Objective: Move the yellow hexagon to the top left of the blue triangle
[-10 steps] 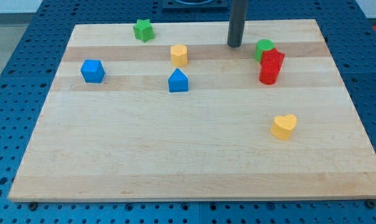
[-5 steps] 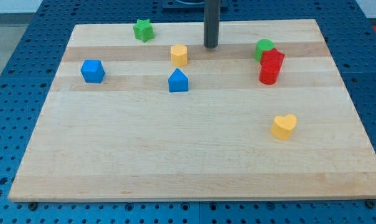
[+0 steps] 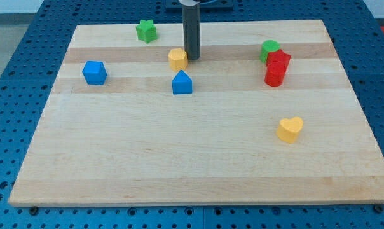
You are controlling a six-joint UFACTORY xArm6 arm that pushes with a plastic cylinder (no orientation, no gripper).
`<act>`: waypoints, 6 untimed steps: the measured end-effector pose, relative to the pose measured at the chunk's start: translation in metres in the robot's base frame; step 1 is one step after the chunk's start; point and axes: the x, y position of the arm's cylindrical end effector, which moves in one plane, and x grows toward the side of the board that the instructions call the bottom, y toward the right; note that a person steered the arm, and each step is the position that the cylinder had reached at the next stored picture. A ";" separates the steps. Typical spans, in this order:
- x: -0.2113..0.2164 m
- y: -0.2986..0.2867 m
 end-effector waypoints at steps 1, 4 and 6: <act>0.005 -0.014; 0.004 -0.048; -0.005 -0.066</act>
